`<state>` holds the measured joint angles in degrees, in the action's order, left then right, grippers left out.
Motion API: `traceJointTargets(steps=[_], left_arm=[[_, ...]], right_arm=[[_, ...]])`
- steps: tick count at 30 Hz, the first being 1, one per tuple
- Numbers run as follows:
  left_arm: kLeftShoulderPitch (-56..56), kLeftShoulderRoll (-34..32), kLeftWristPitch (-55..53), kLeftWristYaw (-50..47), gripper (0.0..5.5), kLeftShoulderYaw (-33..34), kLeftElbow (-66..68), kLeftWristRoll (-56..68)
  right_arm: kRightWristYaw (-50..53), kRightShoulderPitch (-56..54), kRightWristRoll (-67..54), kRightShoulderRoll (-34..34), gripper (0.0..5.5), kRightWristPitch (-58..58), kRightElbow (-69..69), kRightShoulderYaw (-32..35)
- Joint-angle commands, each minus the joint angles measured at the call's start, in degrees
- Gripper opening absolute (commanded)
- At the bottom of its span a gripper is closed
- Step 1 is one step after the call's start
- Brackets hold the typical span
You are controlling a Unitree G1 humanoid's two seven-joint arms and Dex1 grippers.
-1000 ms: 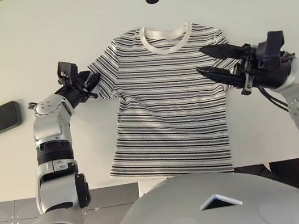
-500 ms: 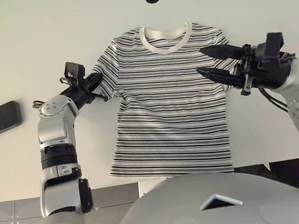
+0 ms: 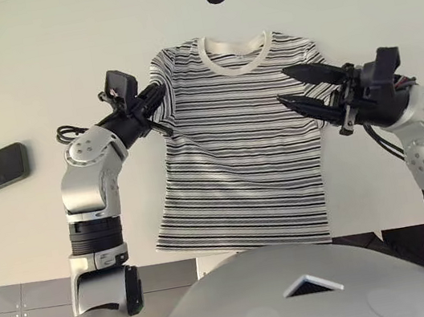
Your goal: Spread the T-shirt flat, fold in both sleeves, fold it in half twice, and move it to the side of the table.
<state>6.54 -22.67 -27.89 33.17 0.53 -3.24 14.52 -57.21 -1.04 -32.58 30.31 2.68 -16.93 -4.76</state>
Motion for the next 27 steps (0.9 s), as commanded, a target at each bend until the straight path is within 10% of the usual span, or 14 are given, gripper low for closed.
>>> traceJointTargets(steps=[1,12,27], left_arm=[[-1.1,1.5,-2.8,-0.6,0.11,-2.7,-3.8,0.6],[-2.6,4.1,-3.3,-0.6,0.11,-6.8,-2.1,-0.2],[-4.2,4.2,0.3,2.1,2.32,-8.2,-6.3,1.2]], right_arm=[[0.1,-0.4,1.3,-0.4,1.77,-0.5,0.9,0.9],[20.2,-11.3,16.3,-3.5,1.77,-1.8,22.3,6.7],[21.0,-11.3,27.8,0.9,1.77,2.3,39.8,4.4]])
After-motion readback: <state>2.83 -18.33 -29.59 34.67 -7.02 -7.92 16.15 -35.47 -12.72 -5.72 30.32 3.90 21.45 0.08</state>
